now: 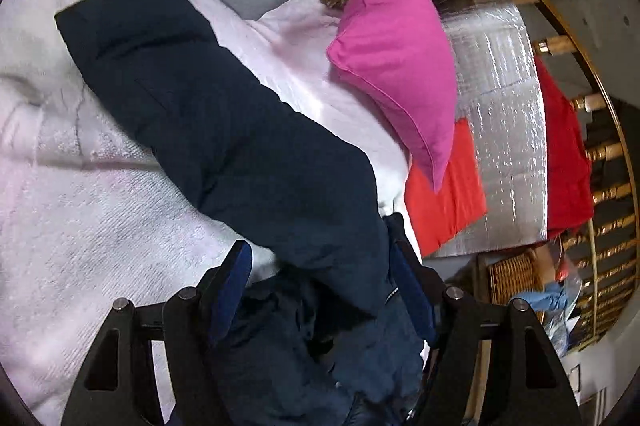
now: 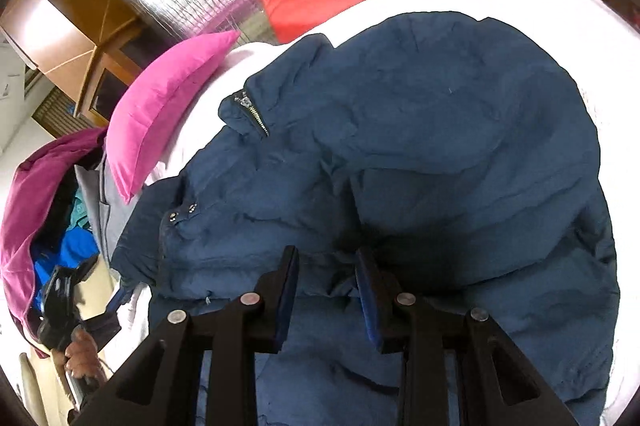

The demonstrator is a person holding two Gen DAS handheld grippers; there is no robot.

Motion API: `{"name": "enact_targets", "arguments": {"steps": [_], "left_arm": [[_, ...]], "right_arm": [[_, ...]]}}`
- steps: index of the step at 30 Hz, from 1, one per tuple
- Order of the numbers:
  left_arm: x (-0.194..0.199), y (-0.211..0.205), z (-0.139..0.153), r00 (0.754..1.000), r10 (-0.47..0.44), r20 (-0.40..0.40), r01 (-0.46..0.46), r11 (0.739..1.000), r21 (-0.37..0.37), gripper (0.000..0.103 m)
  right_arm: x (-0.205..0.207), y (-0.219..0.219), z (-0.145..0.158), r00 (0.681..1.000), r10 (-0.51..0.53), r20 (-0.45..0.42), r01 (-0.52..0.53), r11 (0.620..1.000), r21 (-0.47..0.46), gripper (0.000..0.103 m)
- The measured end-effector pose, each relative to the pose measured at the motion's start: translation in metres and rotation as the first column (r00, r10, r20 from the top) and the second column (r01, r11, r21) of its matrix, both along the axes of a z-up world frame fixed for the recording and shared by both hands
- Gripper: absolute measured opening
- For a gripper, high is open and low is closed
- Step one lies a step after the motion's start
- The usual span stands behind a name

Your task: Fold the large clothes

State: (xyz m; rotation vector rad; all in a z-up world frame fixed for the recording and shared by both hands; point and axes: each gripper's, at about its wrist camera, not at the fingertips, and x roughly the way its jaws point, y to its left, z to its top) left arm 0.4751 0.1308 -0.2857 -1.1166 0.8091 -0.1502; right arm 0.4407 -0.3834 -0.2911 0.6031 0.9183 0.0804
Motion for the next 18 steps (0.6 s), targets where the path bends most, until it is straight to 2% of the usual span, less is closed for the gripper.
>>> {"name": "enact_targets", "arguments": {"steps": [7, 13, 15, 16, 18], "left_arm": [[0.017, -0.002, -0.021, 0.997, 0.013, -0.076, -0.019, 0.997, -0.077, 0.074], [0.025, -0.004, -0.023, 0.997, 0.055, -0.058, -0.058, 0.997, -0.051, 0.072], [0.026, -0.004, -0.019, 0.996, 0.073, -0.044, -0.074, 0.997, -0.026, 0.060], [0.026, -0.004, -0.016, 0.996, 0.076, -0.037, -0.076, 0.997, -0.003, 0.046], [0.027, -0.005, -0.008, 0.997, 0.083, -0.013, -0.082, 0.995, 0.051, 0.036]], "right_arm": [[0.008, 0.003, -0.009, 1.000, 0.023, -0.016, -0.023, 1.000, 0.012, 0.033], [0.010, 0.002, -0.014, 1.000, 0.020, -0.023, -0.019, 0.999, 0.031, 0.033], [0.011, 0.003, -0.014, 0.999, 0.023, -0.023, -0.022, 0.999, 0.029, 0.033], [0.012, 0.003, -0.014, 0.999, 0.024, -0.023, -0.024, 0.999, 0.029, 0.033], [0.013, 0.003, -0.015, 0.999, 0.025, -0.026, -0.024, 0.999, 0.031, 0.033]]}}
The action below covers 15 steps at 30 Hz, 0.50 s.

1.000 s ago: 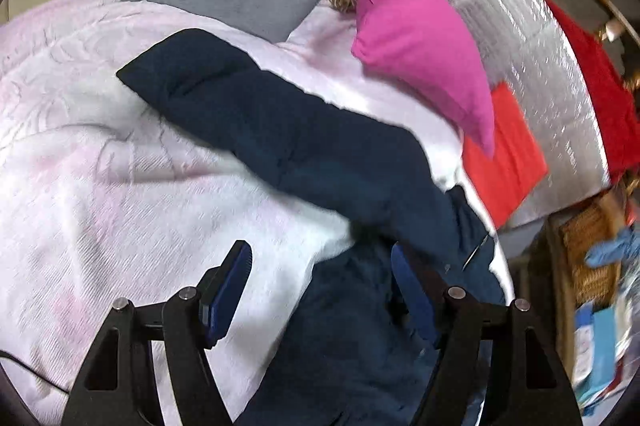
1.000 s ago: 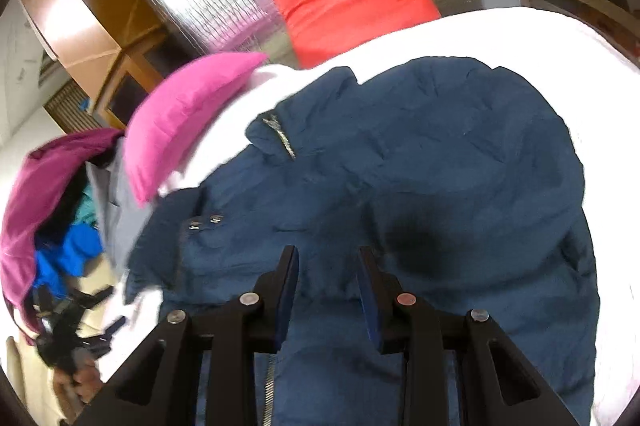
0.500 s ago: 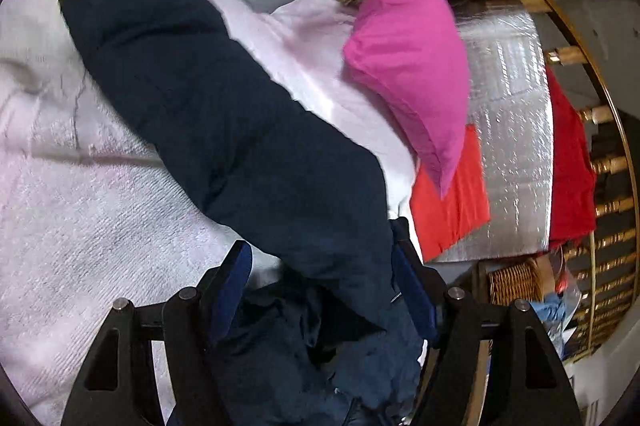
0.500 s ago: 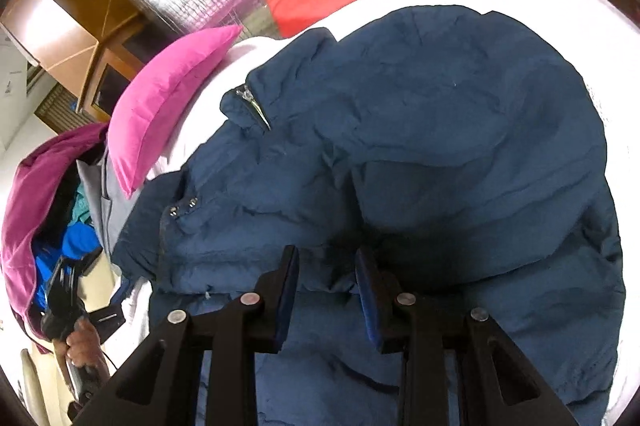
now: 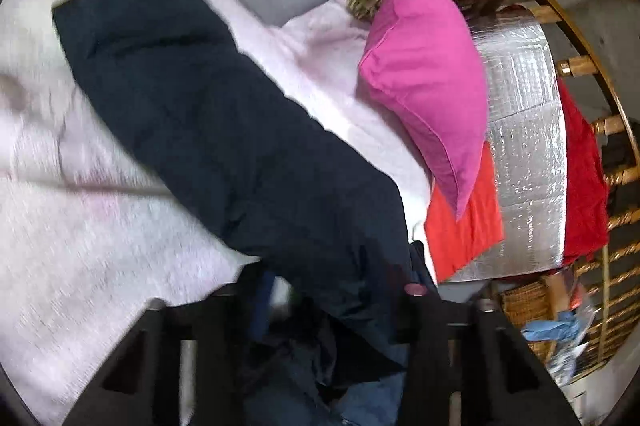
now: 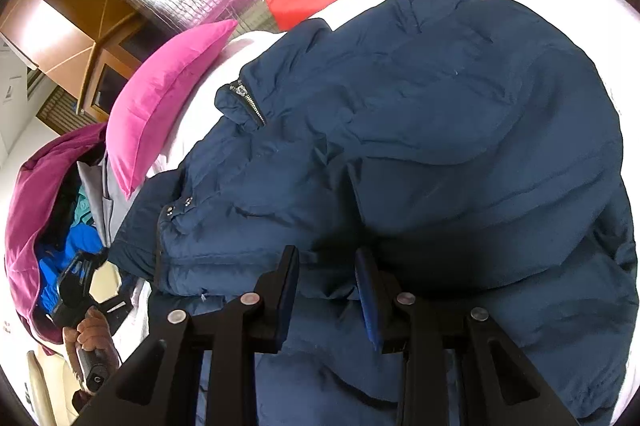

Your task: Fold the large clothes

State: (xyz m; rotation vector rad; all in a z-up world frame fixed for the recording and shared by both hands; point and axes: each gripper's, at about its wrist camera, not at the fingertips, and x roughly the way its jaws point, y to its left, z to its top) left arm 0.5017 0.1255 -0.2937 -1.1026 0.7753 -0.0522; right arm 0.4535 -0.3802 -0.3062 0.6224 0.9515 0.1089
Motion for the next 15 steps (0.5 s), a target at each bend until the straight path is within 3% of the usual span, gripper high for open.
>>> {"name": "enact_targets", "arguments": {"steps": [2, 6, 11, 15], "left_arm": [[-0.001, -0.002, 0.010, 1.000, 0.001, 0.030, -0.003, 0.998, 0.069, 0.025], [-0.007, -0.022, 0.043, 0.992, -0.055, 0.114, 0.024, 0.966, 0.256, 0.020], [-0.015, -0.084, 0.081, 0.948, -0.240, 0.208, 0.127, 0.887, 0.443, 0.016], [-0.026, -0.146, 0.079, 0.895, -0.412, 0.173, 0.276, 0.814, 0.512, 0.014]], "right_arm": [[0.000, 0.000, -0.001, 1.000, -0.002, -0.004, 0.002, 1.000, 0.006, 0.033], [-0.001, -0.002, -0.002, 1.000, -0.006, -0.008, 0.006, 1.000, 0.027, 0.033], [-0.002, -0.007, -0.003, 1.000, -0.017, -0.012, 0.018, 0.998, 0.063, 0.033], [-0.006, -0.010, 0.003, 1.000, -0.025, 0.001, 0.025, 0.997, 0.077, 0.033]]}}
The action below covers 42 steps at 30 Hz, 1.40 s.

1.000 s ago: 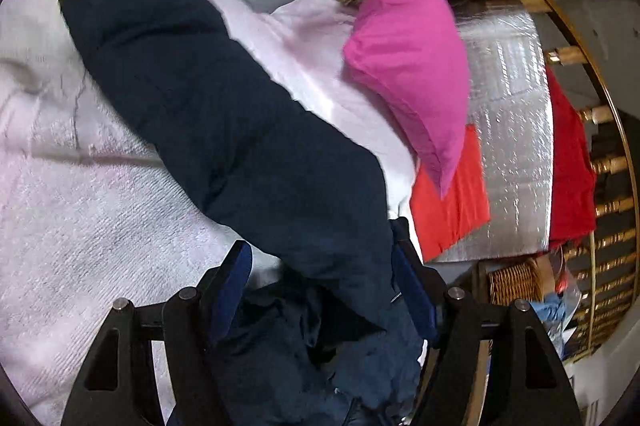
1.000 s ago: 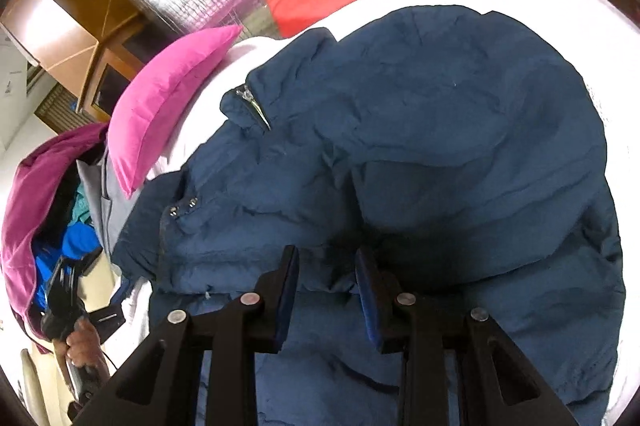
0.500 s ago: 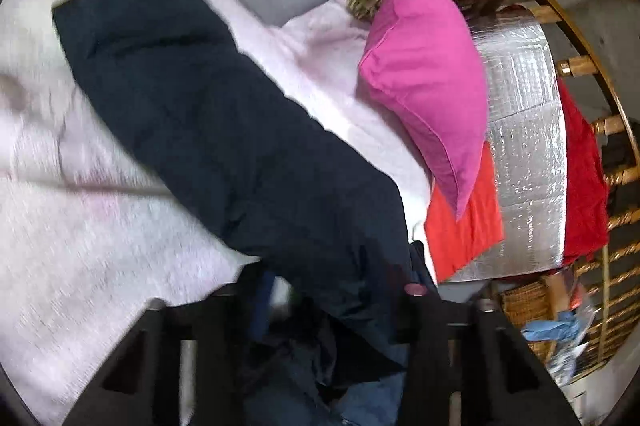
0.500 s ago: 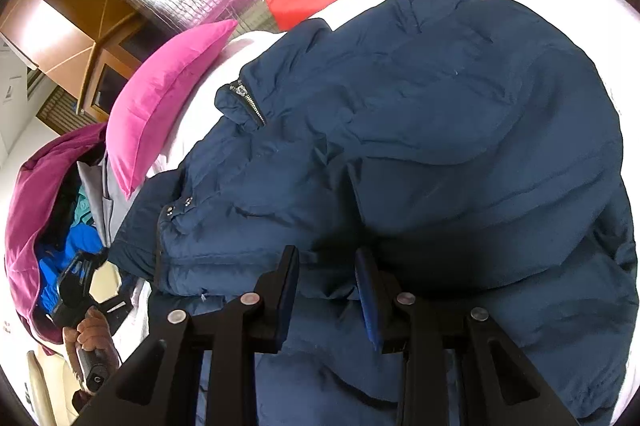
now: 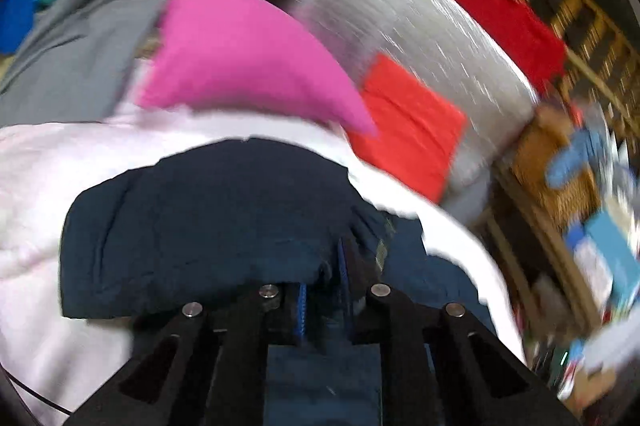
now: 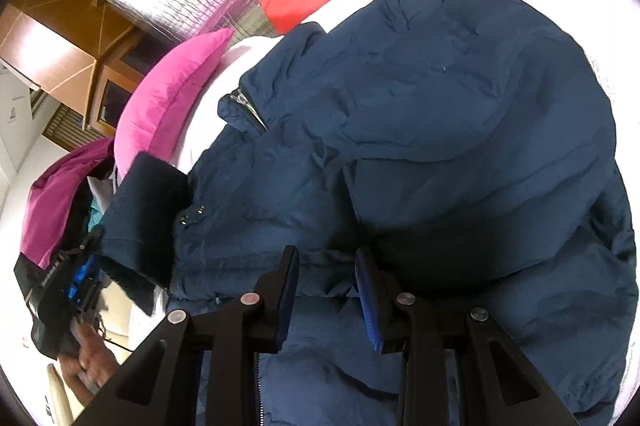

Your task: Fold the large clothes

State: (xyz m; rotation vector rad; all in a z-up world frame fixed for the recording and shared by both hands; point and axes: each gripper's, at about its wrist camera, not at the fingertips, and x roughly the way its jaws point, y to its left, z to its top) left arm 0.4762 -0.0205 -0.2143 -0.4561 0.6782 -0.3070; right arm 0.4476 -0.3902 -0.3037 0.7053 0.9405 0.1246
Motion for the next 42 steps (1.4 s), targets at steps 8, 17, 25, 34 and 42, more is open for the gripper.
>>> {"name": "enact_targets", "arguments": {"steps": [8, 17, 25, 34, 42], "left_arm": [[0.006, -0.074, -0.066, 0.966, -0.136, -0.221, 0.168, 0.977, 0.133, 0.016], [-0.034, -0.017, -0.031, 0.969, -0.124, -0.215, 0.119, 0.992, -0.037, 0.079], [-0.040, 0.101, -0.035, 0.967, 0.101, -0.236, -0.144, 0.974, -0.174, 0.079], [-0.014, 0.131, -0.072, 0.928, 0.132, -0.348, -0.241, 0.926, -0.291, 0.079], [0.001, 0.123, -0.085, 0.908, 0.151, -0.390, -0.273, 0.921, -0.278, 0.079]], "right_arm": [[-0.011, -0.014, 0.016, 0.998, -0.041, 0.043, 0.042, 0.999, -0.014, 0.033], [-0.013, -0.021, 0.024, 0.998, -0.036, 0.051, 0.036, 0.999, -0.004, 0.032], [-0.019, -0.010, 0.029, 0.998, -0.022, 0.062, 0.022, 1.000, -0.008, 0.032], [-0.011, 0.004, 0.021, 0.999, 0.007, 0.041, -0.005, 1.000, -0.027, 0.032], [-0.005, 0.007, 0.015, 1.000, 0.012, 0.028, -0.011, 0.999, -0.030, 0.032]]}}
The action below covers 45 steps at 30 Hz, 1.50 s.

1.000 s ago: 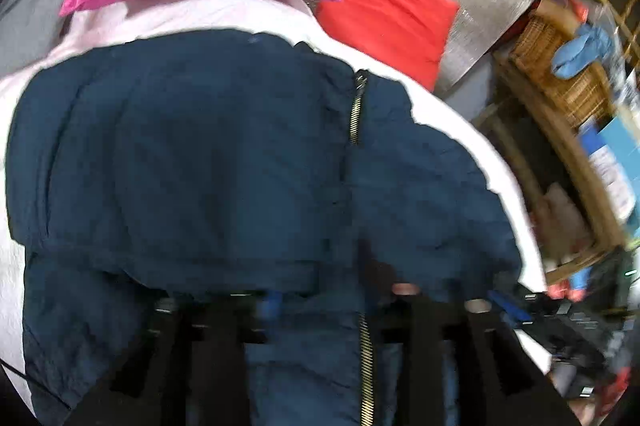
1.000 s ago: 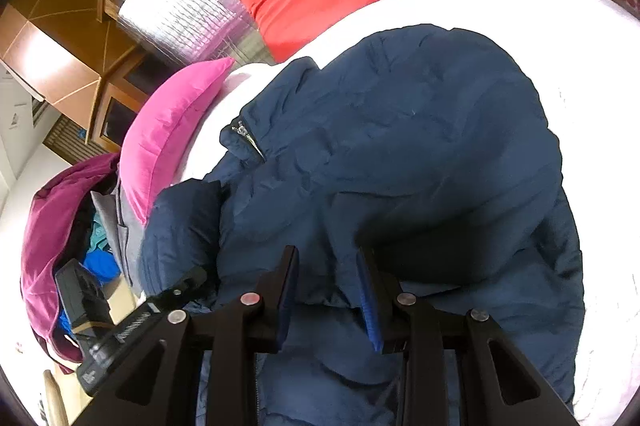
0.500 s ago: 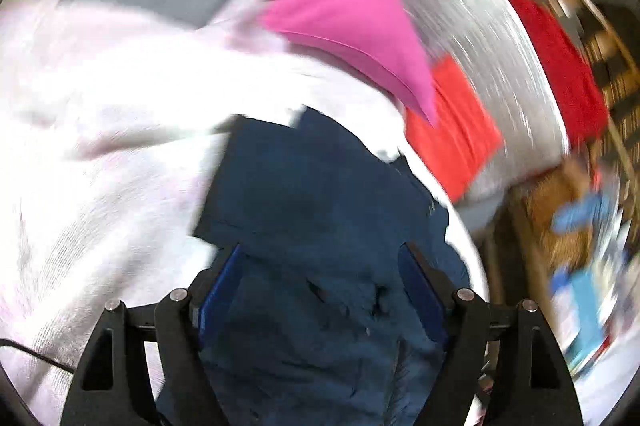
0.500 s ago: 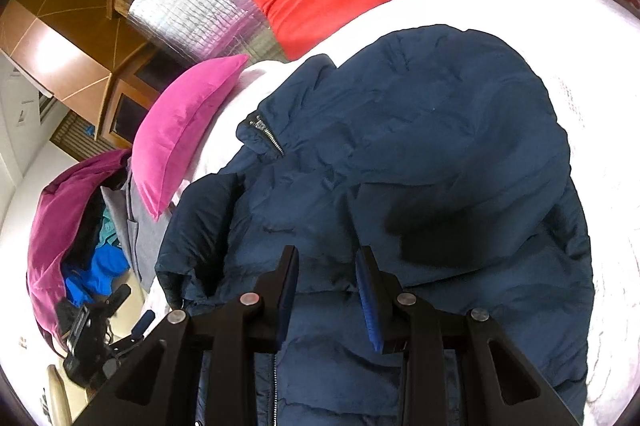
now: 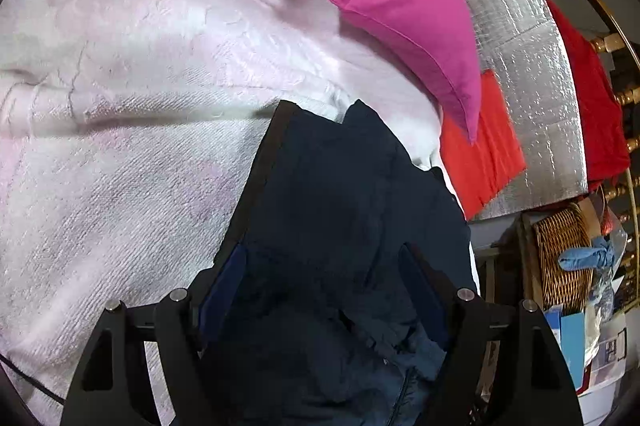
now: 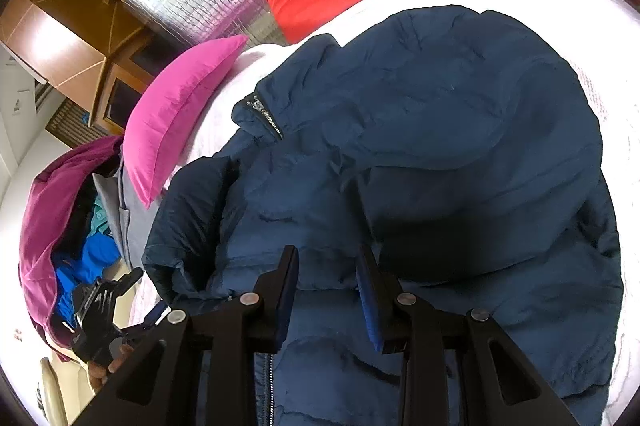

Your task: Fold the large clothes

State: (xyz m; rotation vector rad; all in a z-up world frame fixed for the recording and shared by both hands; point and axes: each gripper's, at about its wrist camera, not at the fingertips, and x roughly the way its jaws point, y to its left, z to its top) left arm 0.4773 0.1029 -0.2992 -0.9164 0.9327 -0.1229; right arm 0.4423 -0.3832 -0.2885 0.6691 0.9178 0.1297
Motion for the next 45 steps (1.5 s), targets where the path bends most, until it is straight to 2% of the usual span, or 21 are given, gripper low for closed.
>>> {"name": "enact_targets", "arguments": {"steps": [3, 9, 13, 19, 21, 23, 24, 26, 31, 37, 41, 45], "left_arm": [[-0.002, -0.004, -0.004, 0.999, 0.027, -0.037, -0.028, 0.999, -0.031, 0.078], [-0.024, -0.015, -0.004, 0.997, 0.048, -0.058, -0.055, 0.990, -0.127, 0.078], [-0.017, -0.018, -0.009, 0.996, 0.054, -0.070, -0.065, 0.984, -0.167, 0.078], [-0.001, -0.017, -0.010, 0.993, 0.116, -0.027, -0.119, 0.969, -0.216, 0.077], [0.001, -0.015, -0.009, 0.990, 0.139, -0.011, -0.138, 0.967, -0.213, 0.067], [0.003, -0.015, -0.006, 0.989, 0.148, 0.005, -0.143, 0.968, -0.206, 0.048], [0.004, -0.015, -0.004, 0.989, 0.146, 0.012, -0.141, 0.970, -0.199, 0.045], [0.007, -0.017, -0.001, 0.989, 0.143, 0.031, -0.135, 0.974, -0.180, 0.029], [0.009, -0.024, 0.016, 0.988, 0.110, 0.111, -0.097, 0.988, -0.119, 0.013], [0.012, -0.057, 0.055, 0.969, 0.015, 0.246, -0.027, 0.999, 0.044, 0.011], [0.004, -0.094, 0.081, 0.938, -0.100, 0.332, 0.035, 0.980, 0.198, 0.011], [-0.002, -0.149, 0.095, 0.890, -0.264, 0.373, 0.133, 0.930, 0.342, 0.010]], "right_arm": [[0.000, -0.002, -0.001, 1.000, -0.005, -0.002, 0.005, 1.000, -0.001, 0.032], [0.003, -0.004, -0.005, 1.000, -0.008, -0.011, 0.008, 1.000, 0.003, 0.032], [0.004, -0.001, -0.006, 1.000, -0.005, -0.014, 0.005, 1.000, 0.003, 0.032], [0.003, -0.003, -0.007, 1.000, -0.010, -0.016, 0.010, 1.000, 0.006, 0.032], [0.002, -0.004, -0.008, 1.000, -0.013, -0.017, 0.013, 1.000, 0.008, 0.032], [0.003, -0.004, -0.009, 1.000, -0.012, -0.018, 0.012, 1.000, 0.011, 0.032], [0.003, -0.004, -0.009, 1.000, -0.009, -0.019, 0.010, 1.000, 0.008, 0.032], [0.003, -0.003, -0.009, 1.000, -0.007, -0.019, 0.007, 1.000, 0.003, 0.032], [0.002, -0.005, -0.009, 1.000, -0.012, -0.021, 0.012, 1.000, 0.010, 0.032], [-0.001, -0.011, -0.008, 1.000, -0.020, -0.015, 0.020, 1.000, 0.012, 0.032], [-0.005, -0.018, -0.005, 0.999, -0.035, -0.008, 0.035, 0.999, 0.014, 0.032], [-0.011, -0.028, -0.001, 0.999, -0.052, -0.001, 0.052, 0.999, 0.015, 0.032]]}}
